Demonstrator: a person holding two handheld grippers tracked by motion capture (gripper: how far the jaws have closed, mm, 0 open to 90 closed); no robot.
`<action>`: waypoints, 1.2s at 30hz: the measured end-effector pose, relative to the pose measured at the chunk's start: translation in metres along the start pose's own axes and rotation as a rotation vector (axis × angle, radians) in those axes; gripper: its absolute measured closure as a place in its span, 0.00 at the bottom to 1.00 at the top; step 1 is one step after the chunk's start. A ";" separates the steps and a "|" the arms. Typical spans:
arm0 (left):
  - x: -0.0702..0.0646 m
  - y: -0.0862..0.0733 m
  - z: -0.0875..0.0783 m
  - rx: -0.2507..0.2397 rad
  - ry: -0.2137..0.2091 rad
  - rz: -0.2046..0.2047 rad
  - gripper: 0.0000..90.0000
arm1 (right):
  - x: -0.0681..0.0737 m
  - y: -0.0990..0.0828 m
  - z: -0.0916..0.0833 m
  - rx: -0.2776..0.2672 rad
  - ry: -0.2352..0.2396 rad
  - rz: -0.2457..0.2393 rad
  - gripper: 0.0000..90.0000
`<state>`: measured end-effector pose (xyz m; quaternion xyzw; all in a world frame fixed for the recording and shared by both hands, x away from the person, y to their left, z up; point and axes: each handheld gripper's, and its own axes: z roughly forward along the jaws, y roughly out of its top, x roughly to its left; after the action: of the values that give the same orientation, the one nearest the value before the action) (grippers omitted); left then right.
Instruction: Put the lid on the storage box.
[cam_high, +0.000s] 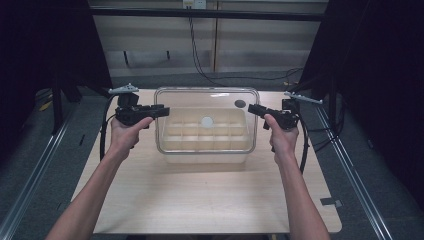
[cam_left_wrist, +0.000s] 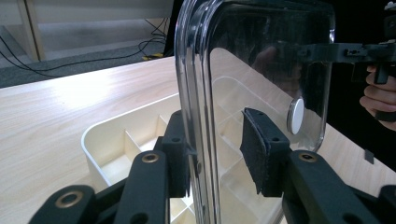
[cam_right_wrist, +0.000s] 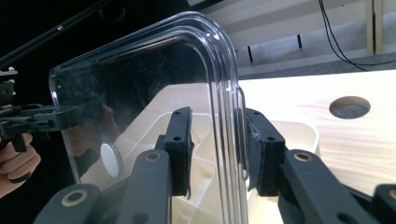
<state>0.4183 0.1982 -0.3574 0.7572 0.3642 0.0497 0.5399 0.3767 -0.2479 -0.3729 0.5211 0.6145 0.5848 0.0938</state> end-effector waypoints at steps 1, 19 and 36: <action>0.000 0.000 0.001 -0.001 0.000 -0.004 0.71 | 0.000 0.000 0.000 0.001 -0.003 0.000 0.73; 0.013 -0.004 0.012 0.010 0.017 -0.043 0.68 | -0.007 0.000 0.015 0.023 -0.038 0.005 0.73; 0.033 -0.008 0.029 0.016 0.020 -0.098 0.64 | -0.020 -0.001 0.035 0.058 -0.061 0.018 0.71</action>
<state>0.4522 0.1968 -0.3867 0.7424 0.4066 0.0281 0.5317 0.4105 -0.2411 -0.3939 0.5467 0.6233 0.5514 0.0921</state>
